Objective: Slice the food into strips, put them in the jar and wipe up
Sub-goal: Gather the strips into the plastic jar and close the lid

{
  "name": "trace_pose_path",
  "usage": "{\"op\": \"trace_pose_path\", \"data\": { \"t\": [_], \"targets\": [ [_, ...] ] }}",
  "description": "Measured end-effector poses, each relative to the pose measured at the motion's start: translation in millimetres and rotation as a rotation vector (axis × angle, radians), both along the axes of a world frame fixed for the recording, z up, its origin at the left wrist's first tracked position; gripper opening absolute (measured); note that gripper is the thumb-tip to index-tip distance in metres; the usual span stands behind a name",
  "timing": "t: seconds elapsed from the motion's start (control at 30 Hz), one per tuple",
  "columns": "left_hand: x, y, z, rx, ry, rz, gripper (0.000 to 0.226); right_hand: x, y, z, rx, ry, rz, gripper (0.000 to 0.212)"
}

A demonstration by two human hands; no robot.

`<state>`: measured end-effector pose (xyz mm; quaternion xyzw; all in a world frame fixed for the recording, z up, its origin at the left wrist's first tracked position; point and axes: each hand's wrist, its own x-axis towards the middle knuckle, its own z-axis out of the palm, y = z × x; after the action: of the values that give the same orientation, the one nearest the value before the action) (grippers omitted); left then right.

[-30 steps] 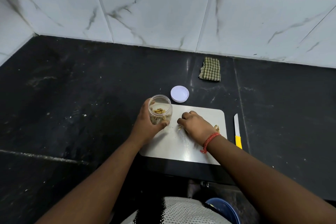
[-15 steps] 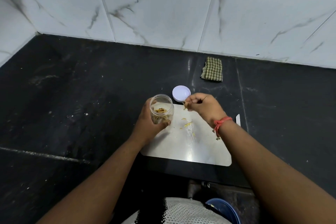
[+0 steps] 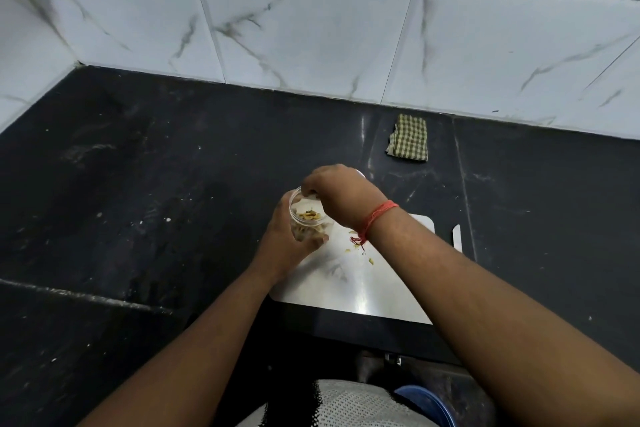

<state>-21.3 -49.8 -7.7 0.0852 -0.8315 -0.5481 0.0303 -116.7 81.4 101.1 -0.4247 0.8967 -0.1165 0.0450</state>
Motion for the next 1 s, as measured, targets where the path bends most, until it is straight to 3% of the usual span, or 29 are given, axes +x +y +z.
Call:
{"op": "trace_pose_path", "data": {
  "t": [0.17,0.27,0.33,0.47,0.63,0.83,0.93,1.0],
  "targets": [
    [-0.1,-1.3,-2.8,0.004,0.017,0.002,0.101,-3.7,12.7,-4.7,-0.182,-0.031,-0.029,0.020],
    [0.2,-1.2,-4.9,-0.009,0.026,0.016,0.100,-10.3,36.7,-16.7,-0.353,-0.051,-0.300,0.018],
    [0.2,-1.2,-5.7,-0.014,0.023,0.024,0.099,-10.5,59.1,-36.8,-0.281,-0.059,-0.380,0.021],
    [-0.6,-1.9,-8.1,-0.011,0.012,0.021,0.100,7.0,89.3,-78.9,0.068,-0.116,-0.097,0.044],
    [0.5,-2.0,-6.3,-0.021,-0.001,0.017,0.100,27.3,107.2,-96.5,0.199,-0.060,0.151,0.070],
    [1.3,-1.5,-5.9,-0.028,0.000,0.011,0.100,31.3,132.9,-103.2,0.205,-0.045,0.264,0.050],
    [1.6,-0.4,-3.9,-0.025,0.005,0.013,0.099,34.1,136.7,-103.6,0.146,-0.002,0.254,0.057],
    [1.7,0.2,-2.6,-0.030,0.007,0.014,0.098,38.6,134.2,-100.5,0.080,0.066,0.234,0.048]
  ]
}}
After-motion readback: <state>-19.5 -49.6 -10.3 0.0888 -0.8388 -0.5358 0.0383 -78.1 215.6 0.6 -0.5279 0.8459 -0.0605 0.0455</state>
